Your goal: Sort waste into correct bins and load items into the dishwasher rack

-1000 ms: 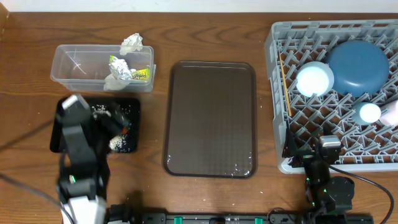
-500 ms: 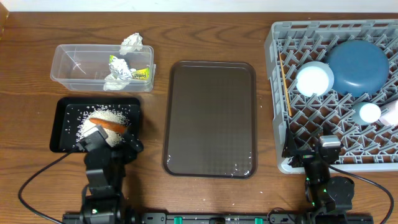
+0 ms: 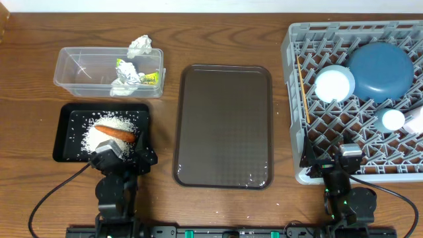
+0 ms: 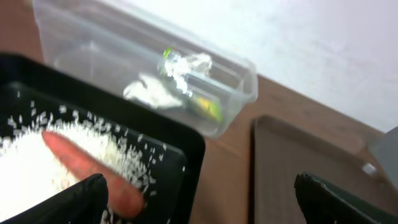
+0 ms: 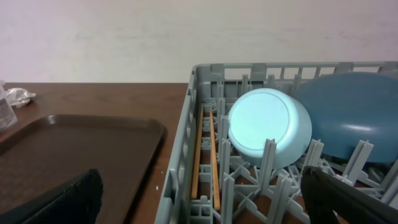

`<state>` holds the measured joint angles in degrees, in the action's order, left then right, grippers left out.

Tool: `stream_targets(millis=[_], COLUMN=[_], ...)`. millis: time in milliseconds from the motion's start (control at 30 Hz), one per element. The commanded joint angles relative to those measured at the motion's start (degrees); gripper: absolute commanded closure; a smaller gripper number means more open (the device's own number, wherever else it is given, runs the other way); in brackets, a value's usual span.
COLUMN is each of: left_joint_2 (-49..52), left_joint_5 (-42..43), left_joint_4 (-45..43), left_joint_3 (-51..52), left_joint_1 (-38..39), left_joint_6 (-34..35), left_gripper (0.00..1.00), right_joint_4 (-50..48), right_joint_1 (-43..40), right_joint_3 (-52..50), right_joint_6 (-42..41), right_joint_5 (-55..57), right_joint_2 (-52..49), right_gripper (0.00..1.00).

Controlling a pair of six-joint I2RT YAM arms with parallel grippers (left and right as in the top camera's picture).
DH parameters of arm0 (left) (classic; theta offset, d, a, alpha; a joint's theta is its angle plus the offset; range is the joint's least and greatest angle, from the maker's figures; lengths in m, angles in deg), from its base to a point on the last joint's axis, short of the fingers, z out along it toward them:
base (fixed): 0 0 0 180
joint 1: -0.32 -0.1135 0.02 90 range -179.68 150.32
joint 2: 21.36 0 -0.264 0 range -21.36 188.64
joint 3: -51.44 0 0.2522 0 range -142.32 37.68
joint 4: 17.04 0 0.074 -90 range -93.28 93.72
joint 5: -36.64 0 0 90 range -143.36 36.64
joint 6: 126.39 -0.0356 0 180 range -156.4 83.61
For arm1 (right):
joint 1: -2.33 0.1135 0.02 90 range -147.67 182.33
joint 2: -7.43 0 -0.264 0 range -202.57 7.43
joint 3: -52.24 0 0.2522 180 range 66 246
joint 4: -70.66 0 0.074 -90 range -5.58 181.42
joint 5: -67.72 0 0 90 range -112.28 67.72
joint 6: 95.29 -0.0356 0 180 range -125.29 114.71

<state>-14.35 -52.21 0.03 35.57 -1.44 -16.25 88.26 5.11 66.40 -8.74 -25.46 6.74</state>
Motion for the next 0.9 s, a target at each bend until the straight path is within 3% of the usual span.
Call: stream_targets(millis=[0,167,867], left_joint_2=[-3.0,-7.0,-6.9], left_joint_5=[-0.2,-0.3,-1.8], left_joint_4=[0.7,0.6,0.8], left_joint_3=[1.9,1.9,1.9], left_joint_1=[0.2,0.2,0.2], left_joint_6=[-4.7,-7.5,-11.5], left_gripper=[0.02,0.02,0.02], right_joint_4=[0.2,0.2,0.2], right_joint_1=[-0.6,-0.6,-0.6], right_joint_3=[-0.1,-0.1,-0.1], right_joint_6=[-0.6,-0.6,-0.6], right_joint_5=[0.1,0.1,0.1], right_joint_2=[0.3,0.3,0.3], right_gripper=[0.01,0.01,0.01])
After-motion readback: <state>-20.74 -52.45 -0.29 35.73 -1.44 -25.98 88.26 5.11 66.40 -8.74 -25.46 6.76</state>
